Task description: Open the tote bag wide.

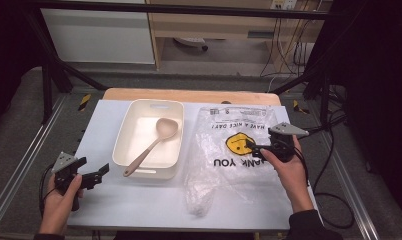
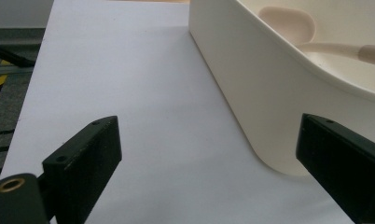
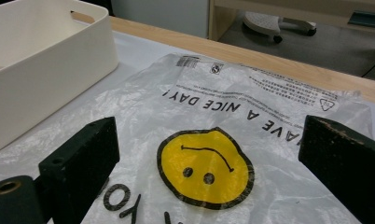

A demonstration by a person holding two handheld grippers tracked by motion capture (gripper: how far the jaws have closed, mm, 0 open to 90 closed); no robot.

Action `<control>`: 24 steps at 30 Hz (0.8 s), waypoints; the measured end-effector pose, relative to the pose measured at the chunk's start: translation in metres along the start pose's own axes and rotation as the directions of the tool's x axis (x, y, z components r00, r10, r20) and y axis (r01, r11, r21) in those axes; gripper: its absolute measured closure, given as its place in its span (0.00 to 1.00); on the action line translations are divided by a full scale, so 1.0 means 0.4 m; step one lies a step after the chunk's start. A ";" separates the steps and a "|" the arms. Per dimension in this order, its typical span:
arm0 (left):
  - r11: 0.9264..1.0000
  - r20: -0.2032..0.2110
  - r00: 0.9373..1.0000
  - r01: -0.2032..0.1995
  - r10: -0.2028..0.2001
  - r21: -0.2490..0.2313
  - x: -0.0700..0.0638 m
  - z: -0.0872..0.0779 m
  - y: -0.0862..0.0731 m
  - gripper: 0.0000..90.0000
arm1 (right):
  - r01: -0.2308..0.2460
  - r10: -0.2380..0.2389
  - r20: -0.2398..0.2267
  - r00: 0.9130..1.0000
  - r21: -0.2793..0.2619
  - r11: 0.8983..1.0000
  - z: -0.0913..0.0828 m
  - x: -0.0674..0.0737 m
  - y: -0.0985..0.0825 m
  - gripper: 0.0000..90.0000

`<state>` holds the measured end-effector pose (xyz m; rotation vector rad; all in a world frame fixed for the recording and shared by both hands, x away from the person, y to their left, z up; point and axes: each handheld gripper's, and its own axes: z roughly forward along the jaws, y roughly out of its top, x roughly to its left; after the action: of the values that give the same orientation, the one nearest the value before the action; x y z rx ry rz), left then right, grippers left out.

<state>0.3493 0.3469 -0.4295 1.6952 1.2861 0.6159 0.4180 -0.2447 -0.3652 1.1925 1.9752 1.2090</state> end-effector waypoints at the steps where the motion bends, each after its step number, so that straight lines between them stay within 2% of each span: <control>1: 1.000 -0.002 1.000 0.001 -0.001 -0.002 0.000 0.000 0.001 0.07 | 0.000 0.000 0.000 1.000 0.000 1.000 0.000 0.000 0.000 0.06; 8: 1.000 -0.004 1.000 -0.005 0.005 -0.005 -0.002 0.002 0.003 0.07 | -0.024 0.024 0.014 1.000 0.003 1.000 0.002 -0.034 0.006 0.06; 14: 1.000 -0.006 1.000 0.004 -0.004 0.004 0.001 0.003 0.001 0.07 | -0.026 0.025 0.048 0.999 0.006 1.000 0.006 -0.055 0.005 0.06; 21: 1.000 -0.004 1.000 0.000 0.000 0.009 0.000 0.005 0.001 0.07 | -0.047 0.044 0.081 0.996 0.035 0.998 0.000 -0.103 -0.014 0.07; 24: 1.000 -0.007 1.000 0.004 -0.004 0.008 0.001 0.005 0.001 0.07 | -0.061 0.058 0.085 0.995 0.034 0.998 -0.002 -0.112 -0.019 0.07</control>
<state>0.3511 0.3466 -0.4301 1.6984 1.2983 0.6155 0.4352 -0.2862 -0.3720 1.3081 1.9196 1.1367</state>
